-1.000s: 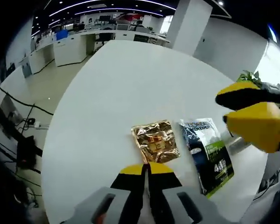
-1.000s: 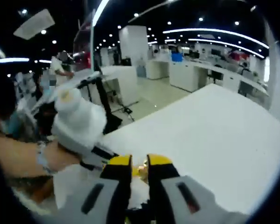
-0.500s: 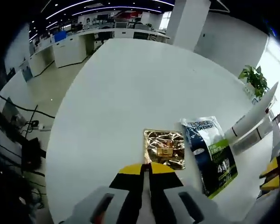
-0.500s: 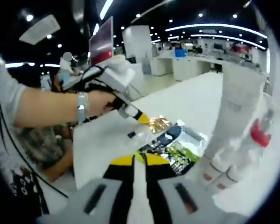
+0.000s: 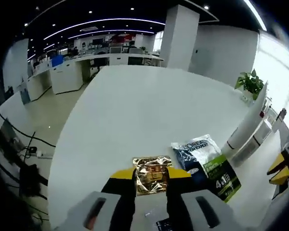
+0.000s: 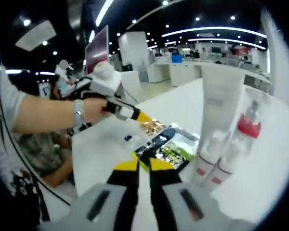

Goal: Arrange the skincare products in the storage area until every visible bottle or jar stands upright without overlapping.

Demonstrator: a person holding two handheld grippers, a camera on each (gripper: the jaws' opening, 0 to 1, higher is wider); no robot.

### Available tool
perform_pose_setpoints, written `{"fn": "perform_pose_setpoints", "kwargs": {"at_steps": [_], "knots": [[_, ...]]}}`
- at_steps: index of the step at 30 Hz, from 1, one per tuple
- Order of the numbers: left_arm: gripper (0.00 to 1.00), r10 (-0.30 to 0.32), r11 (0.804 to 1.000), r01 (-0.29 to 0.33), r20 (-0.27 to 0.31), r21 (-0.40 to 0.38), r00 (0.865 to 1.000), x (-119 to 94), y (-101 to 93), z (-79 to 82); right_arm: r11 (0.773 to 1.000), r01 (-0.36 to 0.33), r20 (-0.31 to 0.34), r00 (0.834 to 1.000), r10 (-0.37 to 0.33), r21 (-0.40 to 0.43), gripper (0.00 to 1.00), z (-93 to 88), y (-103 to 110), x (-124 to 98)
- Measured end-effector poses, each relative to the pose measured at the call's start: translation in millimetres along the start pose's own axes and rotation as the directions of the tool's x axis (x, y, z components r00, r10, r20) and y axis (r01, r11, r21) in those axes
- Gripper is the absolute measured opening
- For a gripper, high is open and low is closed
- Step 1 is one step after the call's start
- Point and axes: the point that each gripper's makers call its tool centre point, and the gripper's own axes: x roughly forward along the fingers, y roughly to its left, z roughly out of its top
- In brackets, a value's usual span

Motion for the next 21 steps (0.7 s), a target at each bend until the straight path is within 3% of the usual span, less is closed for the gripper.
{"fn": "perform_pose_setpoints", "kwargs": {"at_steps": [6,7,8,16,21], "knots": [[0.24,0.031,0.995,-0.020,-0.121,0.093,0.992,17.2,-2.2,-26.4,1.000,0.015,0.003,1.000,-0.015,0.004,0.06,-2.5,-4.8,-6.8],[0.24,0.053,0.990,-0.048,-0.037,0.132,0.998,18.7,-0.8,-15.6,1.000,0.021,0.004,1.000,-0.021,0.011,0.06,-3.2,-7.1,-8.0],[0.24,0.058,0.990,-0.050,-0.063,0.129,0.996,18.7,-1.3,-20.3,1.000,0.024,0.003,1.000,-0.024,0.014,0.06,-4.0,-8.2,-8.5],[0.23,0.138,0.987,-0.137,-0.011,0.087,0.990,20.5,0.8,-18.2,0.998,0.051,-0.006,0.999,-0.051,0.023,0.05,-9.6,-16.7,-11.2],[0.23,0.156,0.985,-0.156,0.004,0.077,0.988,23.3,1.7,-14.3,0.998,0.054,-0.011,0.998,-0.054,0.030,0.05,-11.5,-19.4,-11.0]]}}
